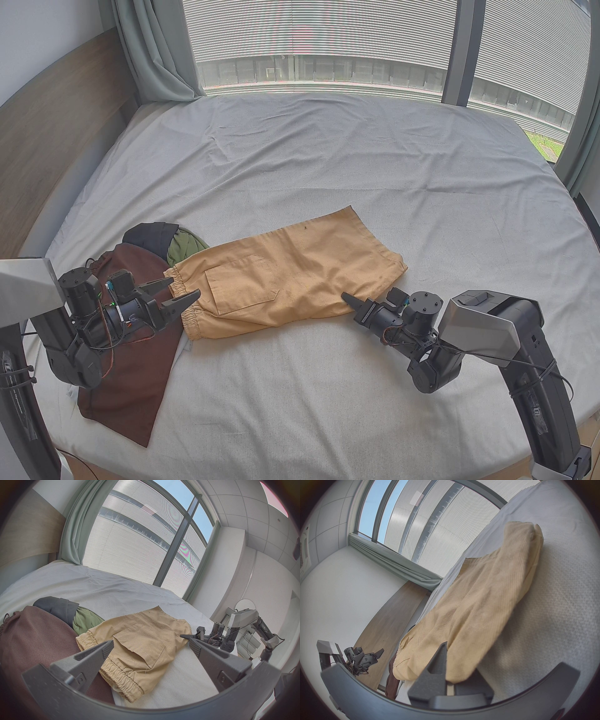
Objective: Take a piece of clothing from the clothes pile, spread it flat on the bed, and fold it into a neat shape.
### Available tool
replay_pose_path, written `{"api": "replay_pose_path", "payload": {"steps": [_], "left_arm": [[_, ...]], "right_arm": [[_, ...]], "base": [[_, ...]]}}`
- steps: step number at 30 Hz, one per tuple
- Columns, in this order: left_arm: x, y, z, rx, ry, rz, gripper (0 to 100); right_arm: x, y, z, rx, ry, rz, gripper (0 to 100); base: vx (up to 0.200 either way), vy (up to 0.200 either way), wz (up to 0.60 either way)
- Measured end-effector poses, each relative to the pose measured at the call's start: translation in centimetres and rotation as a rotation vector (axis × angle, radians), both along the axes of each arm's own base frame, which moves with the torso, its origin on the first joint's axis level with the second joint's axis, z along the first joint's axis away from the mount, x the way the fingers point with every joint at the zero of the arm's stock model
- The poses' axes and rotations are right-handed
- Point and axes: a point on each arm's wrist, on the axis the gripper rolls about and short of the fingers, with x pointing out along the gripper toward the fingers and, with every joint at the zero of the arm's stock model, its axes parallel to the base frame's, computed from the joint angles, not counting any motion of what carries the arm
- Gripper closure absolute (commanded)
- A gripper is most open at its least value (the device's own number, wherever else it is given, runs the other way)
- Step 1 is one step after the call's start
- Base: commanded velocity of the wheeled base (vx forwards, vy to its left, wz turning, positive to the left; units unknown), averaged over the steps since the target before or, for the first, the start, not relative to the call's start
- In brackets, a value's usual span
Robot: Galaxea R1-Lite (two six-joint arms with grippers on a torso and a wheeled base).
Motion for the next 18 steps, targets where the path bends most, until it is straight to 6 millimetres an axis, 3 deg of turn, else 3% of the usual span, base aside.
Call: {"api": "replay_pose_path", "payload": {"steps": [18], "left_arm": [[-0.1,-0.2,-0.1,-0.005,0.01,-0.004,0]], "right_arm": [[-3.2,-1.5,-0.1,-0.055,0.119,-0.002,100]], "base": [[0.0,0.0,0.0]]}}
